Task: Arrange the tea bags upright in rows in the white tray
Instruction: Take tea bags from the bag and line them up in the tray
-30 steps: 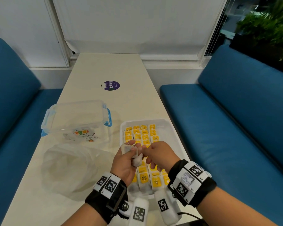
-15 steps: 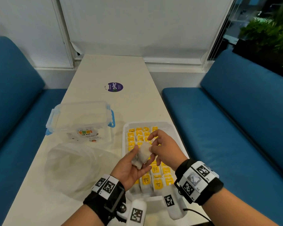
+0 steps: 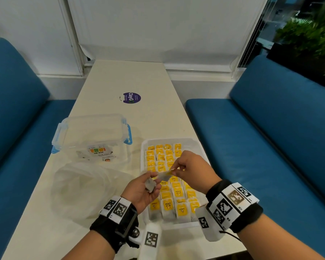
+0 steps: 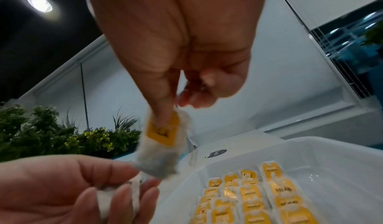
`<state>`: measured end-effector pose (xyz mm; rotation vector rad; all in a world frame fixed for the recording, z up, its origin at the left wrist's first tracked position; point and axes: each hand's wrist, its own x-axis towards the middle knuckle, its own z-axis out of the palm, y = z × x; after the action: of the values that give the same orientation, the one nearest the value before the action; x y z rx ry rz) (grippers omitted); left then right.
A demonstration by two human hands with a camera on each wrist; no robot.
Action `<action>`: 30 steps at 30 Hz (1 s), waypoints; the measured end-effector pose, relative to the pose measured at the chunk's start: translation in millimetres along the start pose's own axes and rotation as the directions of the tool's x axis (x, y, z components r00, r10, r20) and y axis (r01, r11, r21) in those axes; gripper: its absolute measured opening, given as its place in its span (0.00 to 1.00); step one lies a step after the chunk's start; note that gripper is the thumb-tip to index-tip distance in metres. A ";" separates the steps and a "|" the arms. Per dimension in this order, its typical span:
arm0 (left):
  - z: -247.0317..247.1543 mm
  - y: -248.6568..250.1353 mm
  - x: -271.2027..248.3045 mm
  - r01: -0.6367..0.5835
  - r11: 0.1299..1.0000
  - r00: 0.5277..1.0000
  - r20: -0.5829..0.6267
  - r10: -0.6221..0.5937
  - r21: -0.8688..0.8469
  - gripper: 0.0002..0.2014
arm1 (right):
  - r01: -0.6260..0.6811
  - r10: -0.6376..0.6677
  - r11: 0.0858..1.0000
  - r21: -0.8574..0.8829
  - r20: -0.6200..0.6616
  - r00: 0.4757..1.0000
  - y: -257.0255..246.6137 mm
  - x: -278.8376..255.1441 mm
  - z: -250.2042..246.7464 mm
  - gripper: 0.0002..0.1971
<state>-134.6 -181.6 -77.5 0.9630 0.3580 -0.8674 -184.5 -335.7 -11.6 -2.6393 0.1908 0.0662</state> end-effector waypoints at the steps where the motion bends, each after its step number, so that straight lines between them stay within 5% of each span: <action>1: -2.0 0.3 1.4 -0.001 1.000 1.000 -0.011 0.001 -0.026 0.08 | -0.013 0.016 0.996 -0.085 0.030 0.999 -0.3 -1.0 1.4 0.08; 7: -5.7 0.4 1.7 -0.012 1.000 1.000 -0.003 0.012 -0.002 0.11 | 0.024 0.052 0.978 -0.208 0.351 0.935 -3.5 -4.2 23.7 0.09; 12: -4.7 2.1 -2.4 -0.042 0.996 0.999 0.001 0.042 0.077 0.11 | 0.099 0.127 0.935 -0.340 0.582 0.803 -9.8 -0.4 35.9 0.03; 20: -11.0 2.6 -10.5 -0.071 0.982 0.997 -0.026 0.077 0.173 0.11 | 0.289 0.195 0.841 -0.459 0.753 0.628 -24.4 11.0 52.8 0.04; 25: -15.9 3.4 -10.7 -0.063 0.982 0.997 -0.040 0.071 0.176 0.06 | 0.218 0.286 0.827 -0.518 0.721 0.631 -23.1 18.4 64.6 0.14; 27: -17.6 3.1 -9.9 -0.063 0.981 0.997 -0.038 0.072 0.185 0.07 | 0.177 0.273 0.836 -0.520 0.672 0.688 -25.3 21.1 61.5 0.07; 30: -18.6 3.4 -10.2 -0.061 0.971 0.998 -0.004 0.064 0.229 0.07 | 0.005 0.211 0.919 -0.393 0.504 0.837 -19.7 27.5 47.9 0.14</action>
<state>-136.5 -160.3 -79.4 1.1867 0.2386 -0.8585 -155.0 -299.1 -46.7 -2.8559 0.1369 0.9685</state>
